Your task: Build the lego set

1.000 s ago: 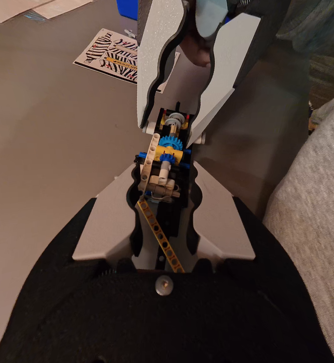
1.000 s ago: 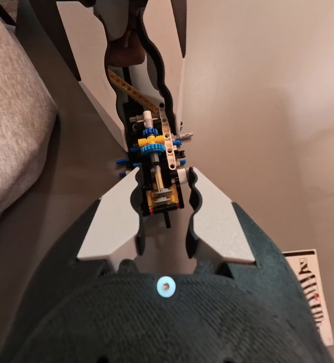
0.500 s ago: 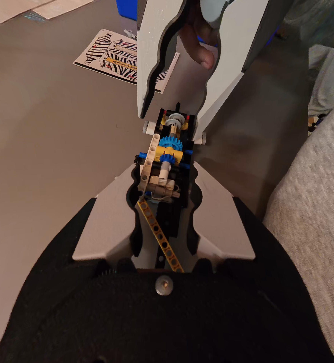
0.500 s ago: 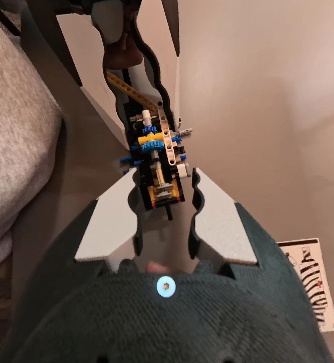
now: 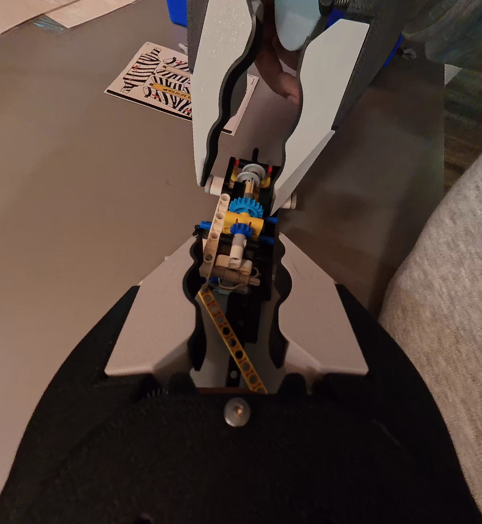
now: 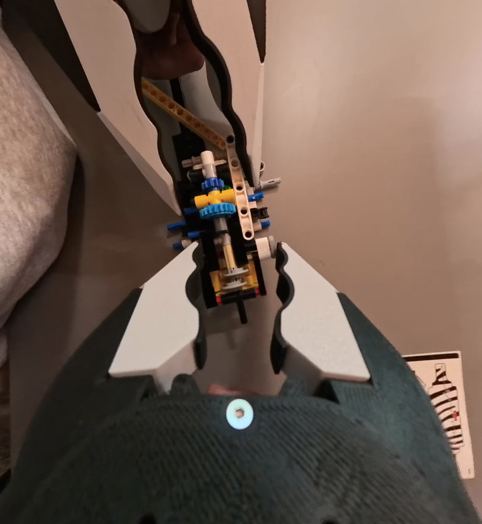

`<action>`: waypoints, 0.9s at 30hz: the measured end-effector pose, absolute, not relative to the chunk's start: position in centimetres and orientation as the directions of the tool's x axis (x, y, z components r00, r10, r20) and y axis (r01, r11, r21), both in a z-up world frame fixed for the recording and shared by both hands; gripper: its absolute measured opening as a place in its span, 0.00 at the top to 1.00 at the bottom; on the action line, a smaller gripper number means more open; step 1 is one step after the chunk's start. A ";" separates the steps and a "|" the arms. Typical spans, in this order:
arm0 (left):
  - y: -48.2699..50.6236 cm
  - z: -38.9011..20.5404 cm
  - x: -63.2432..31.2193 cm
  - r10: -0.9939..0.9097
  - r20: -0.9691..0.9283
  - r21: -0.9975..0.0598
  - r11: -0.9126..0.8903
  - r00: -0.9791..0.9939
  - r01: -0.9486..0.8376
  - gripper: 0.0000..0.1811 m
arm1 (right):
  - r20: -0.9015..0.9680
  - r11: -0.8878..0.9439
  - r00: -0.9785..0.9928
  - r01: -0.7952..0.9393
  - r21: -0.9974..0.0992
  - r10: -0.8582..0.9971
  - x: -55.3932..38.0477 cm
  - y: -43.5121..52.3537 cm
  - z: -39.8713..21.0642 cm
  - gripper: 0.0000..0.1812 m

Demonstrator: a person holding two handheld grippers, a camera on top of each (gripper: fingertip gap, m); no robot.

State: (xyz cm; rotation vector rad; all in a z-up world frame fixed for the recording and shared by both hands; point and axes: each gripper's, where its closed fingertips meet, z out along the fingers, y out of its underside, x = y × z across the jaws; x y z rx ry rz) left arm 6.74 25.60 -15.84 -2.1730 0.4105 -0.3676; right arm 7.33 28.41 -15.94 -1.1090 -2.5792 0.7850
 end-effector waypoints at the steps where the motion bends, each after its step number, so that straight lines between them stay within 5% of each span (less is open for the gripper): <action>1: 25.6 -15.8 6.8 -0.417 0.112 -0.808 -0.566 0.902 -0.161 0.72 | 0.000 0.573 -0.692 0.599 -0.559 0.722 7.3 28.4 -15.9 0.72; 27: 26.0 -15.8 6.7 -0.415 0.122 -0.819 -0.555 0.901 -0.145 0.75 | 0.004 0.605 -0.722 0.577 -0.548 0.692 6.8 28.5 -16.1 0.73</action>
